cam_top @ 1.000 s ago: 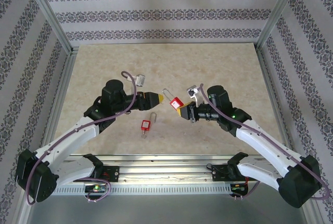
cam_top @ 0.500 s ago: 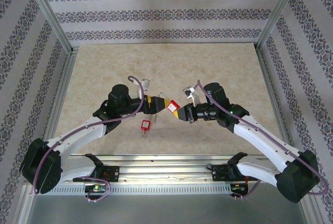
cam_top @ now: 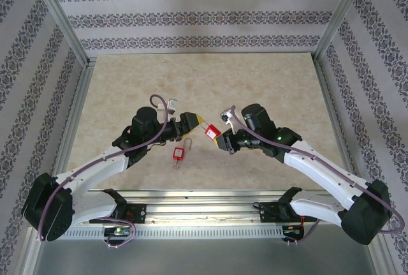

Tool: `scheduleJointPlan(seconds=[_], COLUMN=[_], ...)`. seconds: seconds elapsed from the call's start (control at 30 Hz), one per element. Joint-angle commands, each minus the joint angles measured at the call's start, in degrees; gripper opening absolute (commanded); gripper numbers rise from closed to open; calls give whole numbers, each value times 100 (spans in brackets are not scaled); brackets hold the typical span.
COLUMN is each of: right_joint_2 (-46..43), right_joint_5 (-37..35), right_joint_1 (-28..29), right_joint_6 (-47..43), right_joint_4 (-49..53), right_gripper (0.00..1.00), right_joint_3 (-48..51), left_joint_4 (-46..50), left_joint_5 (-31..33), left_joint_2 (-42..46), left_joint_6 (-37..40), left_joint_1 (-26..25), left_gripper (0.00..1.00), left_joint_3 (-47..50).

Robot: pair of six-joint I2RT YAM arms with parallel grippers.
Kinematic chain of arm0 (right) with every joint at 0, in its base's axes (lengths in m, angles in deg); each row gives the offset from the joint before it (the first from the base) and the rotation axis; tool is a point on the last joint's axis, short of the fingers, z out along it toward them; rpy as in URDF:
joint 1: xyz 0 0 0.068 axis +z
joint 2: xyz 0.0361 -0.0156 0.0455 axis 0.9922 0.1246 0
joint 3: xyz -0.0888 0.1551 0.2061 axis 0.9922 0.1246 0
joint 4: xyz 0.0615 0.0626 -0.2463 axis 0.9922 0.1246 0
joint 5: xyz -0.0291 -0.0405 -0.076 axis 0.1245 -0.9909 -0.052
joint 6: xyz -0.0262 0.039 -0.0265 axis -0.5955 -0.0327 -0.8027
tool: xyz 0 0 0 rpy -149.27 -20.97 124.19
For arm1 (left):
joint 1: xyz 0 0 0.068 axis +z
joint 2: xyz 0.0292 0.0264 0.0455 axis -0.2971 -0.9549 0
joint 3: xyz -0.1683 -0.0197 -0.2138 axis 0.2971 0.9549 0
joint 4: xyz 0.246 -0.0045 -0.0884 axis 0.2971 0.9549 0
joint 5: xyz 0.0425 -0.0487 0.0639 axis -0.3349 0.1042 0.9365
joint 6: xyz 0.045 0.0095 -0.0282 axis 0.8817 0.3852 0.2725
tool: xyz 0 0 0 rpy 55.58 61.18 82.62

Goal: Unlock with the key

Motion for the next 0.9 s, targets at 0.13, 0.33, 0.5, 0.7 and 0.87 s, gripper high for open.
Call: scheduleJointPlan(seconds=[0.13,0.33,0.5,0.7,0.87], right_joint_2=[124,245,300,418,549], right_joint_5=[-1606,-2524,-2966,-3316,-3505], right_joint_1=[675,1279,1504,1740,2029], right_joint_6=[-1005,-1490,-1647,-1787,-1875], right_joint_4=[248,397,479,540,592], right_gripper=[0,0,0,0,0], right_joint_3=[-410,-491,-442,-428,-529], left_joint_4=[565,428,208,378,291], left_joint_5=[-67,60,134,179,161], left_joint_2=[-492,-876,-885,-831,-988], left_joint_6=[-972,-1190,-1370,-1295,-1256], left_joint_1=[-24,-7,5,23,22], left_gripper=[80,72,64,47,29], left_joint_3=[-418,-481,-411,-419,-434])
